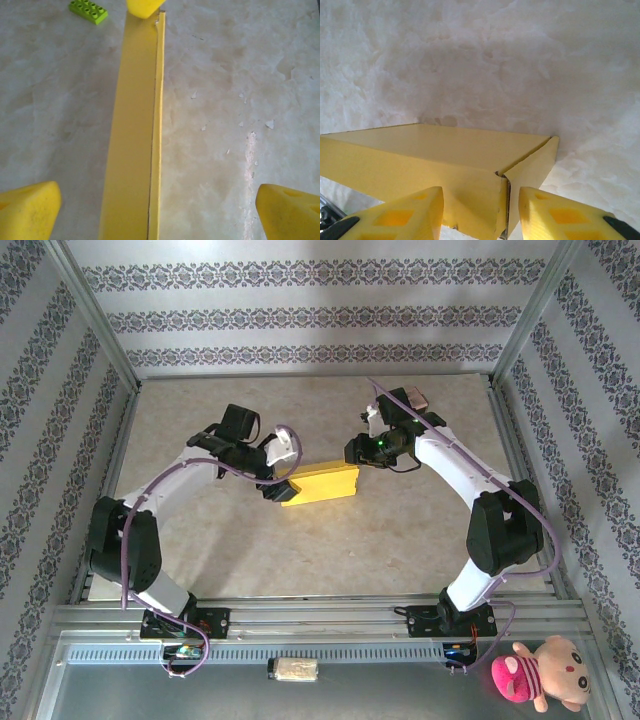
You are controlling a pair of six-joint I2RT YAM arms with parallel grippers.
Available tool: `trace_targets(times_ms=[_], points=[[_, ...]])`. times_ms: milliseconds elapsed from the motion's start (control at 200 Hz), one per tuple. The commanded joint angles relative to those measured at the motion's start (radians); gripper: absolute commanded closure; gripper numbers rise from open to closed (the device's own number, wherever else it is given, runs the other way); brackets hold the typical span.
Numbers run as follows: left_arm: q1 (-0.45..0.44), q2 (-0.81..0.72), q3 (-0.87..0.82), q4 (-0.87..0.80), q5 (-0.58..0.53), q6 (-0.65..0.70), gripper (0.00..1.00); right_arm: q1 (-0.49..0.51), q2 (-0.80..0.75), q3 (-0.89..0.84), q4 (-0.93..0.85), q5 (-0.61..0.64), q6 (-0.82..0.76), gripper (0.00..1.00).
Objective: Fold the paper box
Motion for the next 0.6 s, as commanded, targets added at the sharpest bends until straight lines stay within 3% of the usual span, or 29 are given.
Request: trace_targets(times_ms=[0, 195, 355, 595], points=[[-0.02, 0.026, 0.026, -0.038, -0.027, 0.048, 0.01, -0.003, -0.001, 0.028, -0.018, -0.013, -0.028, 0.55], [-0.021, 0.055, 0.028, -0.027, -0.055, 0.052, 0.1, -0.004, -0.005, 0.036, -0.007, -0.012, -0.066, 0.52], [-0.023, 0.068, 0.03, -0.038, -0.049, 0.059, 0.25, -0.004, -0.019, 0.047, 0.012, -0.003, -0.097, 0.48], [-0.026, 0.098, 0.043, -0.075, -0.048, 0.086, 0.4, -0.008, -0.063, 0.088, 0.032, 0.003, -0.256, 0.36]])
